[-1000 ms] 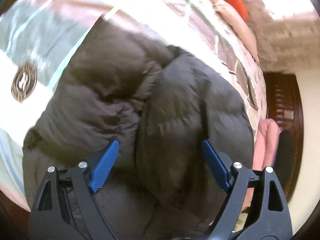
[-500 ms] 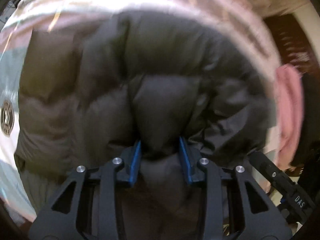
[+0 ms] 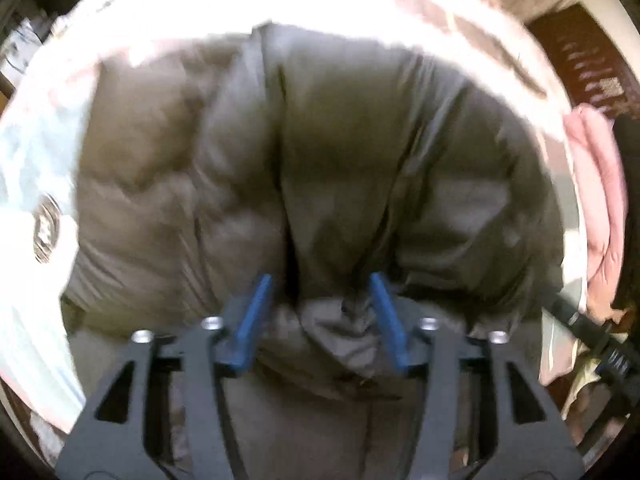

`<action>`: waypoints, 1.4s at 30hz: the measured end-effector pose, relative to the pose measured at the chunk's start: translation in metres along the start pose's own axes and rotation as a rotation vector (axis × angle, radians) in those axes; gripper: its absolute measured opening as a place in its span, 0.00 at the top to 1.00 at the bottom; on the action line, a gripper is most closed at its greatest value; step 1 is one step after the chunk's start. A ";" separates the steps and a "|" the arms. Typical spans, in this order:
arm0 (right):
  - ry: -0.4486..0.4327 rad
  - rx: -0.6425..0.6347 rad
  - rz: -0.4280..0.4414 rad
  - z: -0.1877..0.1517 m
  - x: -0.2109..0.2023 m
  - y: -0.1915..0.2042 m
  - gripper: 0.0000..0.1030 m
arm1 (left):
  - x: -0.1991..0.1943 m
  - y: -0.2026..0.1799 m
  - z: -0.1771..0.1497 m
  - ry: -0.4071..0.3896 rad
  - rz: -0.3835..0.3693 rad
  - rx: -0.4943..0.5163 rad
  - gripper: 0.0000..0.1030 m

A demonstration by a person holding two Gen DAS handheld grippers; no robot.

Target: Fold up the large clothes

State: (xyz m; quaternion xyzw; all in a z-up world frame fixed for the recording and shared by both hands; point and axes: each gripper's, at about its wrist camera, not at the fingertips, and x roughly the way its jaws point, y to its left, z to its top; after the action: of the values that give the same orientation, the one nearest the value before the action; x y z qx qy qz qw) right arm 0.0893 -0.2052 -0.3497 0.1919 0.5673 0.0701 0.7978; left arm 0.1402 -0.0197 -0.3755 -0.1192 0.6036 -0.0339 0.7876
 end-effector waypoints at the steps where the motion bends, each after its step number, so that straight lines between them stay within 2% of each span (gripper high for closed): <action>1: -0.032 -0.022 -0.006 0.010 0.000 0.005 0.45 | -0.005 0.000 0.003 -0.014 -0.006 -0.001 0.41; 4: -0.007 -0.032 0.022 0.015 0.009 0.014 0.45 | -0.011 -0.004 0.006 0.005 0.000 -0.009 0.46; 5: 0.017 -0.029 0.038 0.009 0.012 0.018 0.45 | -0.009 -0.005 0.004 0.023 0.003 -0.006 0.51; 7: 0.050 -0.056 0.037 -0.012 0.007 0.023 0.45 | -0.013 -0.008 -0.003 0.037 0.012 -0.001 0.56; 10: 0.153 -0.108 0.026 -0.049 0.010 0.021 0.45 | -0.002 -0.007 -0.010 0.079 0.043 0.002 0.66; 12: 0.218 -0.123 -0.002 -0.062 0.036 0.021 0.46 | 0.017 -0.006 -0.015 0.142 0.065 0.003 0.77; 14: 0.250 -0.129 -0.029 -0.066 0.047 0.020 0.46 | 0.023 -0.003 -0.022 0.166 0.070 -0.003 0.78; 16: 0.248 -0.106 -0.010 -0.060 0.042 0.020 0.46 | 0.017 -0.003 -0.022 0.157 0.068 0.004 0.78; 18: 0.193 -0.071 0.027 -0.044 0.026 0.017 0.46 | 0.006 -0.002 -0.016 0.130 0.070 0.009 0.78; 19: 0.132 -0.053 0.038 -0.033 0.011 0.015 0.46 | -0.002 -0.003 -0.010 0.107 0.073 0.013 0.78; 21: 0.036 -0.037 0.027 -0.007 -0.006 0.015 0.46 | -0.015 -0.005 0.002 0.053 0.084 0.024 0.78; 23: -0.020 -0.043 -0.003 0.014 -0.008 0.016 0.46 | -0.020 -0.010 0.021 0.011 0.102 0.039 0.78; 25: -0.068 -0.069 -0.044 0.039 -0.001 0.021 0.46 | -0.024 -0.019 0.040 -0.024 0.107 0.057 0.72; 26: -0.091 -0.078 -0.076 0.050 0.006 0.024 0.46 | -0.025 -0.023 0.048 -0.038 0.118 0.075 0.62; 27: -0.095 -0.078 -0.091 0.058 0.015 0.024 0.46 | -0.024 -0.026 0.054 -0.051 0.130 0.087 0.56; 29: -0.070 -0.078 -0.077 0.077 0.037 0.028 0.46 | -0.017 -0.028 0.060 -0.060 0.153 0.092 0.57; 31: -0.051 -0.088 -0.106 0.082 0.055 0.030 0.46 | -0.002 -0.039 0.076 -0.036 0.156 0.085 0.61; 36: -0.006 -0.135 -0.187 0.079 0.095 0.025 0.40 | 0.033 -0.037 0.083 0.003 0.202 0.103 0.65; 42: 0.055 -0.143 -0.209 0.081 0.116 0.017 0.34 | 0.064 -0.032 0.078 0.085 0.222 0.102 0.65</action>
State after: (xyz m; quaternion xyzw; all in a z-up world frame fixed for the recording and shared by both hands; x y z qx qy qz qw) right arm 0.2072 -0.1697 -0.4220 0.0722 0.5996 0.0321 0.7964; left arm 0.2354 -0.0520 -0.4090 -0.0101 0.6433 0.0177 0.7653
